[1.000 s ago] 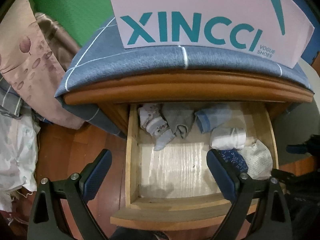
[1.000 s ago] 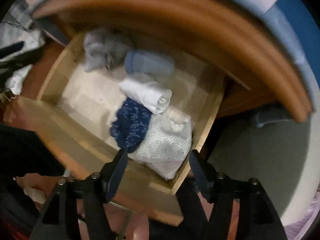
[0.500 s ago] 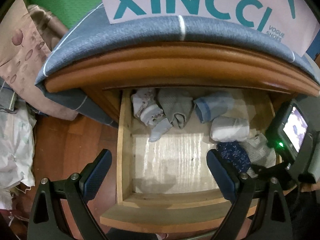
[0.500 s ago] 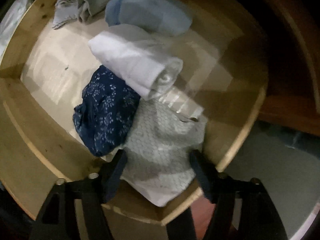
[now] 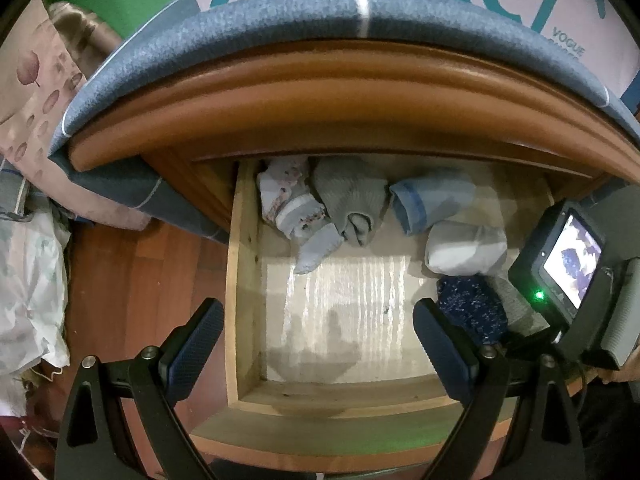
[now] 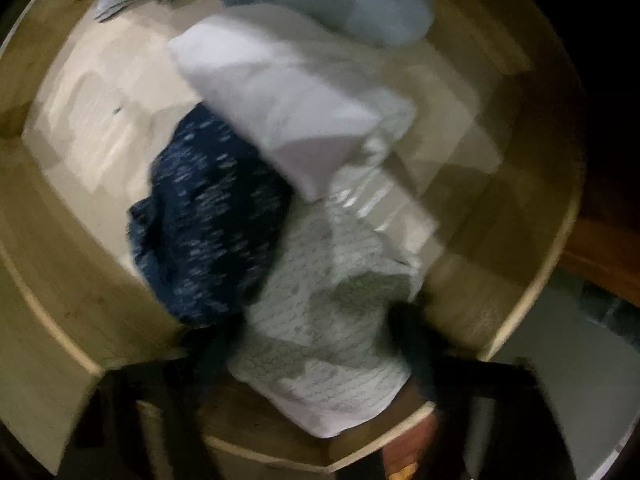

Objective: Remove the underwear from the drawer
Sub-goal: 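Move both tools back down into the open drawer, then grasp the white hexagon-print underwear with the right tool while the left tool grasps the navy floral underwear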

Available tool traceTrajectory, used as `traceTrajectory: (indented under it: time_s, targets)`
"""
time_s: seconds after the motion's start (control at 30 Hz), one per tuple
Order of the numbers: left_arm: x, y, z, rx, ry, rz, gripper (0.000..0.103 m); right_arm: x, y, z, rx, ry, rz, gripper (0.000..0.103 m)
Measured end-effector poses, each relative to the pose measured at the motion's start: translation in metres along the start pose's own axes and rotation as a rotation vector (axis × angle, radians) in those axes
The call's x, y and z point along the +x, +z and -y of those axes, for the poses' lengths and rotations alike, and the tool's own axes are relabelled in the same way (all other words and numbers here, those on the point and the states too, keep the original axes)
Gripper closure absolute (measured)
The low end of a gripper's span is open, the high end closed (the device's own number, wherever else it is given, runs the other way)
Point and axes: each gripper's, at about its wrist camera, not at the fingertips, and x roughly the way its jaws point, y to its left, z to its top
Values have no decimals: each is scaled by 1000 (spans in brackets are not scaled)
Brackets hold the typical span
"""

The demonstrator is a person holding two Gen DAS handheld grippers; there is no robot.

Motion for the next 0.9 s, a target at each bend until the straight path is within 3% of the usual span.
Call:
traceTrajectory:
  time_s: [0.17,0.27,0.53,0.6,0.8,0.9]
  targets:
    - [6,1,1,-17,-16,-18,9,-7,-5,0,18,22,50,62]
    - [11,2,8,-4,-5,-32,9,-17,-13,7,69,57,102,67]
    - [32,-3,39,27,-66,-107,9,-44,-53,37,296,168,323,68]
    - [38,-3,47,24,-42,-104,9,-49,-65,45,332,199,379,68]
    - [57,-5,71,-2,-99,-158,9,-54,-85,61,382,244,489,68]
    - [66,-2,85,5,-91,-184,9,-53,-98,67,385,256,527,68]
